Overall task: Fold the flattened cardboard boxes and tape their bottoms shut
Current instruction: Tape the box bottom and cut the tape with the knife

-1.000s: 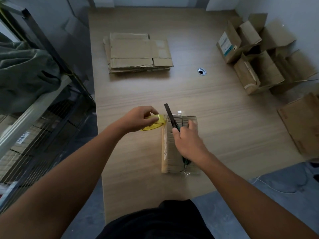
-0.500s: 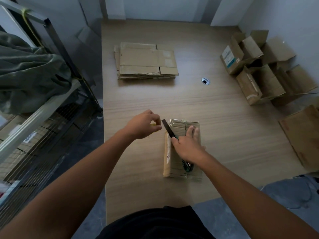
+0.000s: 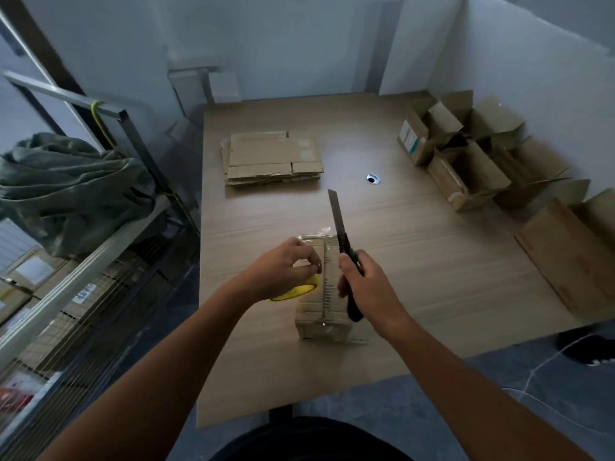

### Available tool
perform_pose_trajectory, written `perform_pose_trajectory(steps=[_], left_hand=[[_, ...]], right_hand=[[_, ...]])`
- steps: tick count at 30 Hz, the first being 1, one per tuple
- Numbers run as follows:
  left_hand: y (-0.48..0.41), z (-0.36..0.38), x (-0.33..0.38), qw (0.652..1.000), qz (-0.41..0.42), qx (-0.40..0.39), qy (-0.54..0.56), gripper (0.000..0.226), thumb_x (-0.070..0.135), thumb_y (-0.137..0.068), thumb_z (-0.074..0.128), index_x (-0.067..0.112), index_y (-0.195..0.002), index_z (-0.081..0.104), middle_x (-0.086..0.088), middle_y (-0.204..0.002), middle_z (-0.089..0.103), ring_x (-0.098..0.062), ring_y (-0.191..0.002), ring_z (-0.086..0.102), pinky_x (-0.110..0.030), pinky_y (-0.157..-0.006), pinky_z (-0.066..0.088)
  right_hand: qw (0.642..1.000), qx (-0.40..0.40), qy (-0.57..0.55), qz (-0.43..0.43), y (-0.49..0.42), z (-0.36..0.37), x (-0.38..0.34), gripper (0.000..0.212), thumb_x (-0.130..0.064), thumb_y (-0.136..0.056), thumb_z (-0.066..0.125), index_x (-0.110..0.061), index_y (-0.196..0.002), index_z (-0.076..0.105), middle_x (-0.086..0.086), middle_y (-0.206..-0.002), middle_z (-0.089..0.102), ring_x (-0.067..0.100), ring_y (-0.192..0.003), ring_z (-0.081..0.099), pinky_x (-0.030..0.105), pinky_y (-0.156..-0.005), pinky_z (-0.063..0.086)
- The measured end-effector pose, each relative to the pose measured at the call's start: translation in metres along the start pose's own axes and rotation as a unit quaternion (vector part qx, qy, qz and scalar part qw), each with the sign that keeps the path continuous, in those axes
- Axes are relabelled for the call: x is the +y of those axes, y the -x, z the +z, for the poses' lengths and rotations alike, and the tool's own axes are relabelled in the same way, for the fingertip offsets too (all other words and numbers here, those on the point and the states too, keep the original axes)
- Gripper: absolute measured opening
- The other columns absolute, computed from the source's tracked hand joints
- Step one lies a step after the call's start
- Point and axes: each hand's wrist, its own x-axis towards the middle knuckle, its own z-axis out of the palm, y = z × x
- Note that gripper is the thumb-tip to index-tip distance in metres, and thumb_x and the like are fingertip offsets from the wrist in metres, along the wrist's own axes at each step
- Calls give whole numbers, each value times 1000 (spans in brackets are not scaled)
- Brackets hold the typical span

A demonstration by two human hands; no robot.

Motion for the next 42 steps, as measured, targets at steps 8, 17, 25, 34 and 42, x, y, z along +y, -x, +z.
perform_pose_trajectory(steps=[8, 17, 25, 34, 42], left_hand=[[37, 49, 52, 999, 30, -13, 3, 7, 27, -98, 64, 32, -100, 68, 5, -115, 50, -1, -75, 47, -13, -66, 35], [82, 88, 52, 999, 4, -25, 48, 14, 25, -99, 62, 29, -109, 72, 10, -97, 68, -5, -91, 64, -32, -80, 54], [85, 89, 33, 948, -57, 37, 311, 34, 33, -101, 58, 4, -118, 60, -13, -94, 69, -21, -77, 67, -28, -63, 57], [59, 8, -26, 999, 16, 35, -7, 26, 53, -90, 63, 29, -98, 66, 5, -71, 63, -6, -60, 55, -33, -56, 50], [3, 10, -77, 980, -13, -55, -191, 45, 72, -84, 60, 35, -106, 73, 8, -100, 72, -12, -91, 63, -34, -81, 55]], right_hand=[[987, -44, -148, 46, 66, -38, 19, 11, -25, -91, 75, -17, -90, 68, 3, -60, 51, 20, -56, 48, 34, -54, 44], [989, -20, -145, 34, 108, -42, 42, 24, -20, -96, 70, -1, -82, 67, 10, -63, 53, 13, -48, 45, 20, -41, 36], [969, 86, -217, 82, 83, -31, 37, 19, -16, -96, 68, -6, -80, 67, 1, -60, 58, 15, -50, 50, 29, -50, 46], [959, 132, -222, 117, 47, -24, 45, 16, -15, -97, 67, -4, -85, 68, 0, -59, 55, 14, -52, 48, 29, -54, 43], [969, 182, -60, 157, 21, 2, 89, 25, -23, -96, 65, -3, -81, 67, 6, -61, 59, 21, -59, 55, 38, -60, 46]])
